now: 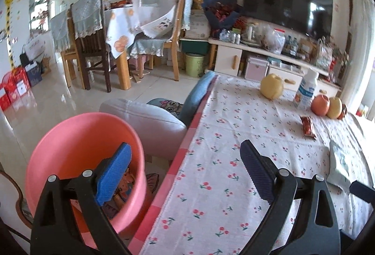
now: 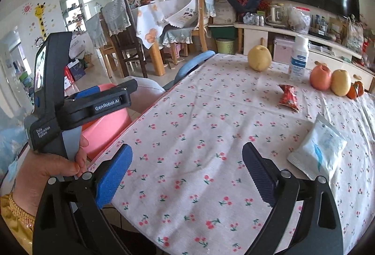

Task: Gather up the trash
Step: 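Return both tools over the table toward the red wrapper and wipe pack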

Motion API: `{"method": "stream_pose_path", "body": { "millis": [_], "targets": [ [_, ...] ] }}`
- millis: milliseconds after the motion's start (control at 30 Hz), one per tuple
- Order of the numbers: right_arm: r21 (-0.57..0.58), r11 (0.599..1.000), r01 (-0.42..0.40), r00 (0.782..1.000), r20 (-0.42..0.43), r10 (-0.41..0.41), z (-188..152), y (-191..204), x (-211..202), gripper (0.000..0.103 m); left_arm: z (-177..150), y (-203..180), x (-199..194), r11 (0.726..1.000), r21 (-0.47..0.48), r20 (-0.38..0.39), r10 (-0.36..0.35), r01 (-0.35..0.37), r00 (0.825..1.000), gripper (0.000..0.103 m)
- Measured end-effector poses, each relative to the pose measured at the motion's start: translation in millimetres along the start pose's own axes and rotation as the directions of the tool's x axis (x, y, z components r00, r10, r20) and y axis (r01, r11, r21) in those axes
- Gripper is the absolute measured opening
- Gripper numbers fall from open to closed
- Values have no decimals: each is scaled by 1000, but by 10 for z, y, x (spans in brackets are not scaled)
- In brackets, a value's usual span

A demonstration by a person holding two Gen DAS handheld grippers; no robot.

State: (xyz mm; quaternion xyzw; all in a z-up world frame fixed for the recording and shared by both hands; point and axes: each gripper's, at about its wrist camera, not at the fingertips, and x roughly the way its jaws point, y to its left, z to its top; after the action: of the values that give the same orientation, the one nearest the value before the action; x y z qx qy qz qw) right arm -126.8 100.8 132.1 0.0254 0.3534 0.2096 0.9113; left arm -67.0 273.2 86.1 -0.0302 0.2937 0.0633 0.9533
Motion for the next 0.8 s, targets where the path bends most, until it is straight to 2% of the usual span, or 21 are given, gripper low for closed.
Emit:
{"method": "stream_pose_path", "body": {
  "millis": [400,800],
  "targets": [
    [63,998,5,1000,20,-6,-64,-382,-215,94,-50,-625,-14,985,174,-9,-2,4,1000,95],
    [166,986,26,1000,6,-27,-68,-916,-374,94,-133,-1154,-7,965,255,-31,-54,60,998,95]
  ]
}}
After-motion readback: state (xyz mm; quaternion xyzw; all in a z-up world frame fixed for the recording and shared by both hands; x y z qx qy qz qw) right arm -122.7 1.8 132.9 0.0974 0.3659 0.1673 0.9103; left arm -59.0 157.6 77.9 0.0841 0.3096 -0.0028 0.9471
